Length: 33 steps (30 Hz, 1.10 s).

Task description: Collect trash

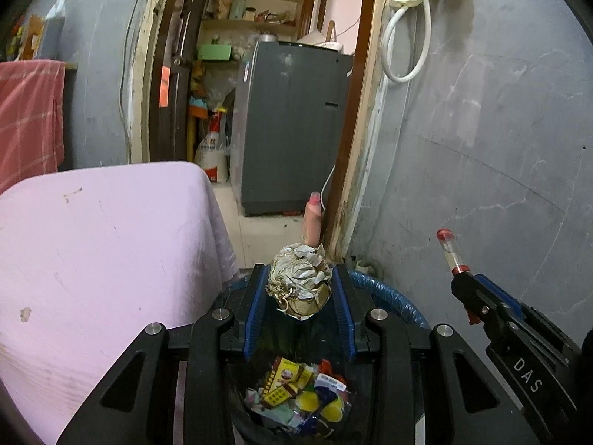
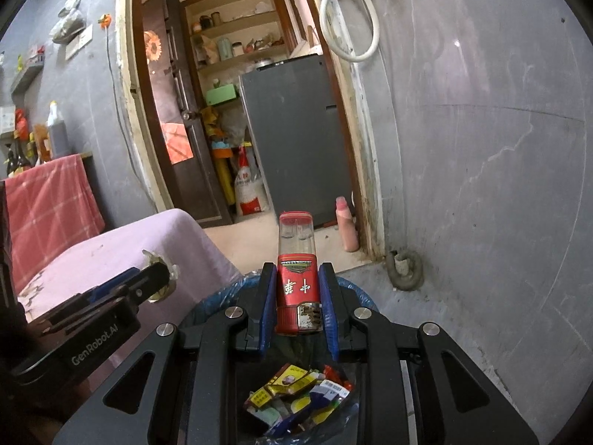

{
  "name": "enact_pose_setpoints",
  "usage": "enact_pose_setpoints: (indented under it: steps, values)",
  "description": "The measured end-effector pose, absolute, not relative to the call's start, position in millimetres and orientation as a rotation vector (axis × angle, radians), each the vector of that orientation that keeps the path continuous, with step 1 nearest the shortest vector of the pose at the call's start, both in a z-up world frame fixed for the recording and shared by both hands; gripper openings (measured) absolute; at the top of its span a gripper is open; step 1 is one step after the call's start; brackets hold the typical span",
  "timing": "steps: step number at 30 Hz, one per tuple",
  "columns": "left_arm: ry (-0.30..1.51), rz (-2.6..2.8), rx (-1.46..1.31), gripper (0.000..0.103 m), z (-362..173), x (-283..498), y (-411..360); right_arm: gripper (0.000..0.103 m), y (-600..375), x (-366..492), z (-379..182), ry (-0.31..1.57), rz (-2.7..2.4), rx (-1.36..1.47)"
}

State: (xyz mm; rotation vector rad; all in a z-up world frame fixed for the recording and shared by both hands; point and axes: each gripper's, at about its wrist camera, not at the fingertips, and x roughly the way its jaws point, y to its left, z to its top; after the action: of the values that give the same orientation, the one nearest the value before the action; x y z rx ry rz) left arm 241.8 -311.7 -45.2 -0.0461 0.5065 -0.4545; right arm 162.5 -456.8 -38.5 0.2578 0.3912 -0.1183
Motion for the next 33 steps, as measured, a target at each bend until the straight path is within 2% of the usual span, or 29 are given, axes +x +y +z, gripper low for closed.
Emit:
enact_pose_setpoints:
  steps: [7,9,11,16,18,20,22,24,26,28,32,33]
  values:
    - [0.553,-0.484,-0.039,0.031,-48,246,-310,0.022,-457,167,-40,0.422,-0.102,0.267]
    - [0.551,-0.490,-0.048,0.032,-46,247,-307,0.025,-458,166,-39,0.420,-0.106,0.268]
    - [0.535,-0.493,-0.063,0.038,-43,245,-302,0.031,-459,164,-37,0.410,-0.110,0.270]
    - [0.502,-0.487,-0.081,0.046,-33,241,-294,0.032,-458,158,-27,0.379,-0.119,0.256]
    - [0.491,-0.485,-0.086,0.050,-28,240,-290,0.037,-457,155,-22,0.362,-0.122,0.248]
    - [0.477,-0.478,-0.093,0.055,-21,237,-286,0.048,-455,151,-15,0.337,-0.124,0.243]
    - [0.462,-0.473,-0.101,0.059,-13,234,-280,0.053,-452,147,-9,0.315,-0.128,0.238]
    - [0.442,-0.463,-0.112,0.066,-5,229,-270,0.057,-450,144,-2,0.296,-0.130,0.233]
    - [0.422,-0.451,-0.123,0.078,3,225,-260,0.065,-446,138,4,0.277,-0.132,0.225]
    - [0.398,-0.435,-0.135,0.084,12,218,-246,0.075,-442,133,11,0.255,-0.130,0.224]
    - [0.375,-0.408,-0.159,0.098,24,205,-220,0.087,-430,122,23,0.230,-0.120,0.216]
    - [0.365,-0.396,-0.165,0.098,28,200,-212,0.089,-427,119,25,0.224,-0.117,0.215]
